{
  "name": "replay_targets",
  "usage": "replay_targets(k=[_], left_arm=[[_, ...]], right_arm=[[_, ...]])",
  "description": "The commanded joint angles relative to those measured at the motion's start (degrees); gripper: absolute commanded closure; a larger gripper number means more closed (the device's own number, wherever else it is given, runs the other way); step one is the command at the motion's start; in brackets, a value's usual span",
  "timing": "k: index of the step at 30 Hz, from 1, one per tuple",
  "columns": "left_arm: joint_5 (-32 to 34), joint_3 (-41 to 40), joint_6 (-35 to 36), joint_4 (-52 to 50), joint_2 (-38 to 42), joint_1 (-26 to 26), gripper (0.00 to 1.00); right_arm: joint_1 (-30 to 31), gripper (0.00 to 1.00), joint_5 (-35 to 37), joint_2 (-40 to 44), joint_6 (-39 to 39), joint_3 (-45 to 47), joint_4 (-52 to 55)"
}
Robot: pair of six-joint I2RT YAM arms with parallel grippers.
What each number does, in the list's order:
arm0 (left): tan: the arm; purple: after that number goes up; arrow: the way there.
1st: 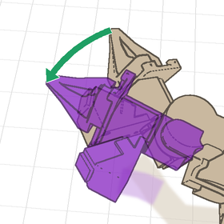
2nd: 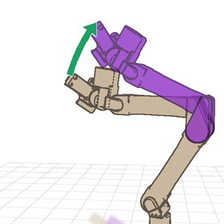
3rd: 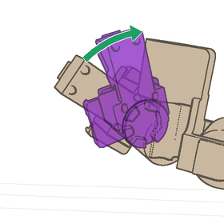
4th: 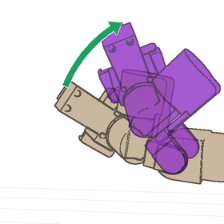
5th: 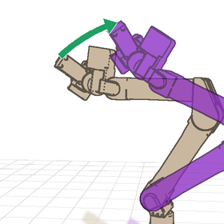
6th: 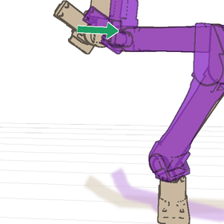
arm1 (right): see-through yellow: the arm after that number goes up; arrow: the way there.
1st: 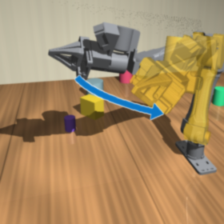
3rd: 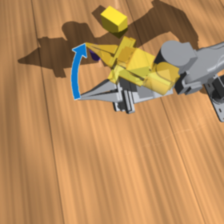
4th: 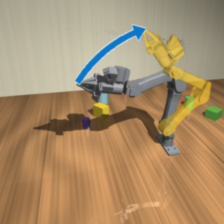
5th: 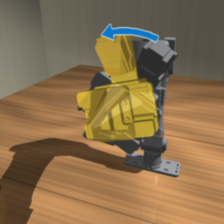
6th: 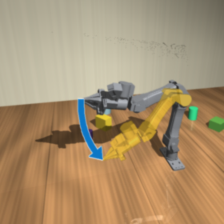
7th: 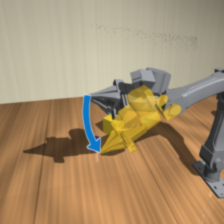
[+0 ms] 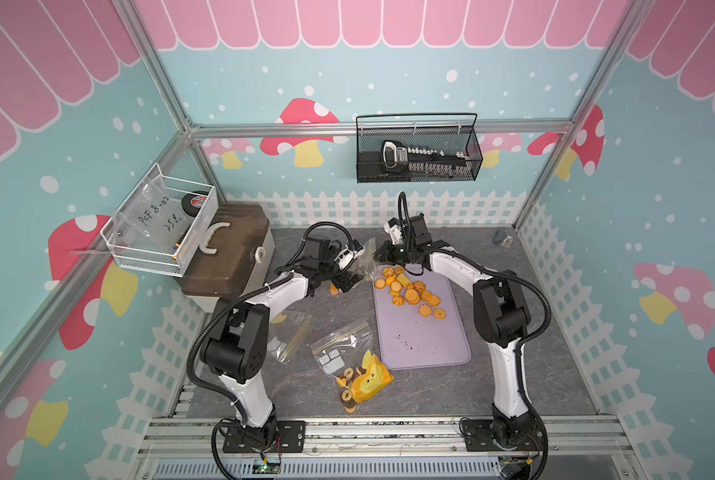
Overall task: Pour cookies out of the ziploc bag
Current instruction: Open the ziploc bag at the center of the board.
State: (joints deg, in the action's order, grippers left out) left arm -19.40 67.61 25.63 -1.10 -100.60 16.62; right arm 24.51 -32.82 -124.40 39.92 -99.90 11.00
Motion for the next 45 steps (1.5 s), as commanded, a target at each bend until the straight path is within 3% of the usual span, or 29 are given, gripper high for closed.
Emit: replay_targets(k=[1, 7, 12, 14, 16, 18, 20, 22, 27, 37, 45], left_arm=[[5.7, 0.5, -17.7, 7.0, 3.6, -1.4, 0.01], [2.3, 2.2, -32.0, 2.1, 5.8, -1.4, 0.01], [-4.1, 9.8, -36.7, -12.9, 3.1, -1.1, 0.05], [-7.4, 13.0, -37.6, -18.8, 1.1, -1.0, 0.20], [-8.2, 14.7, -37.7, -22.5, 0.0, -0.2, 0.29], [-8.1, 14.8, -37.3, -23.4, -0.2, 0.7, 0.37], [-7.9, 15.4, -37.2, -24.2, -0.8, 1.6, 0.52], [-7.9, 16.5, -37.5, -25.7, -1.5, 1.7, 0.59], [-6.7, 17.9, -36.1, -28.0, -2.0, 2.4, 0.53], [-2.9, 22.1, -35.0, -30.8, -3.9, 4.4, 0.50], [3.7, 29.1, -32.9, -38.0, -8.1, 6.1, 0.49]], right_arm=[[0.2, 1.00, -1.7, 1.2, 0.6, 0.5, -1.9], [0.2, 1.00, -5.4, 1.4, 2.3, 2.6, -9.4], [0.2, 1.00, -7.7, 0.6, 6.7, 4.1, -17.6], [0.3, 1.00, -7.1, 0.8, 7.5, 4.4, -18.9], [0.2, 1.00, -6.8, 0.7, 7.7, 4.0, -19.0], [0.3, 1.00, -6.6, 0.6, 7.9, 3.7, -19.1], [0.3, 1.00, -6.7, 0.4, 8.1, 3.5, -19.1], [0.3, 1.00, -6.7, 0.4, 8.2, 3.6, -19.0], [0.3, 1.00, -6.4, 0.5, 7.7, 3.7, -17.7], [0.4, 1.00, -6.1, 0.7, 6.4, 4.0, -15.8], [0.4, 1.00, -6.2, 0.9, 6.4, 4.2, -15.8]])
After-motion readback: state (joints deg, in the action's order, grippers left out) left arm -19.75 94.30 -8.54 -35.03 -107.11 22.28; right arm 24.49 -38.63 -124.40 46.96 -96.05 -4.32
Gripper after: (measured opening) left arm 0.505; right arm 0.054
